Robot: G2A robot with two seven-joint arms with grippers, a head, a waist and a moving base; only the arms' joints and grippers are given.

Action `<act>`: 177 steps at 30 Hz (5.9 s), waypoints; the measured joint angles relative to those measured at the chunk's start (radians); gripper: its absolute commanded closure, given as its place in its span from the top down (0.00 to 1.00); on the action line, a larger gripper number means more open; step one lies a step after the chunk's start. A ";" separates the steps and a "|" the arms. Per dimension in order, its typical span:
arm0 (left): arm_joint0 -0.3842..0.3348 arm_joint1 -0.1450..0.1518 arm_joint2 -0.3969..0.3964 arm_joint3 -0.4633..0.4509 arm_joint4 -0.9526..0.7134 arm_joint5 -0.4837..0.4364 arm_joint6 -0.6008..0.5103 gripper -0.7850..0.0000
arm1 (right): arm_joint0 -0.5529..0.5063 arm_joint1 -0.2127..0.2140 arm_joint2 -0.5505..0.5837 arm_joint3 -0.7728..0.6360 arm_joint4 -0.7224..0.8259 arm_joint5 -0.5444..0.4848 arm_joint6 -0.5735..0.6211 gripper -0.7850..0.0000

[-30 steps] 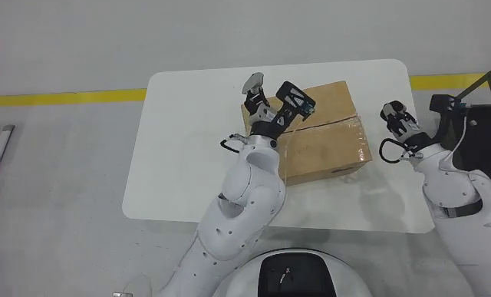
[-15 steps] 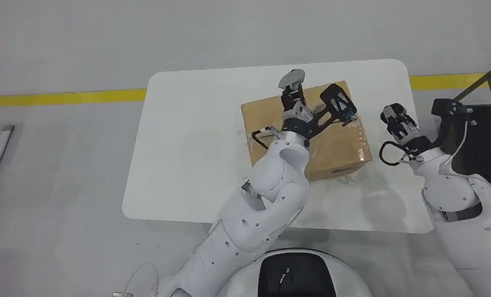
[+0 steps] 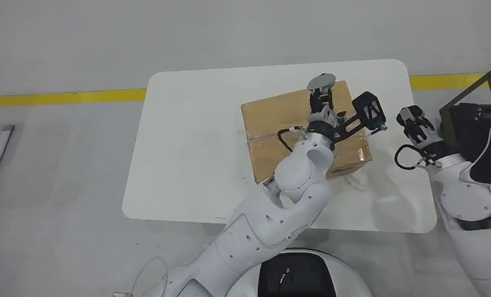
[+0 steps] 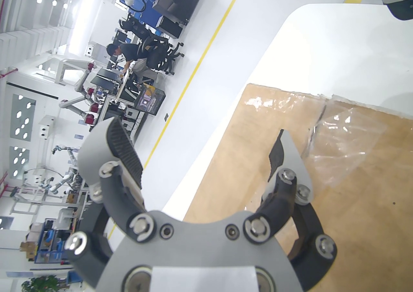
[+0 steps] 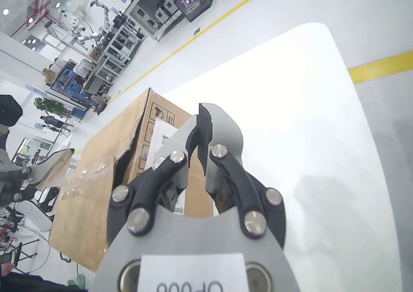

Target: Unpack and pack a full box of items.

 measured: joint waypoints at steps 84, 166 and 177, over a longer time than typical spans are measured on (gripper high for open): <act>0.565 0.020 -0.534 -0.588 0.419 -0.113 -0.149 1.00 | 0.202 0.028 -0.237 -0.300 0.499 0.122 0.510 0.00; 0.554 0.000 -0.449 -0.598 0.210 -0.186 -0.189 1.00 | 0.021 0.065 -0.094 -0.303 0.064 0.156 0.437 0.00; 0.478 -0.012 -0.396 -0.553 0.222 -0.196 -0.190 0.00 | 0.041 0.067 -0.141 -0.273 -0.039 0.163 0.413 0.00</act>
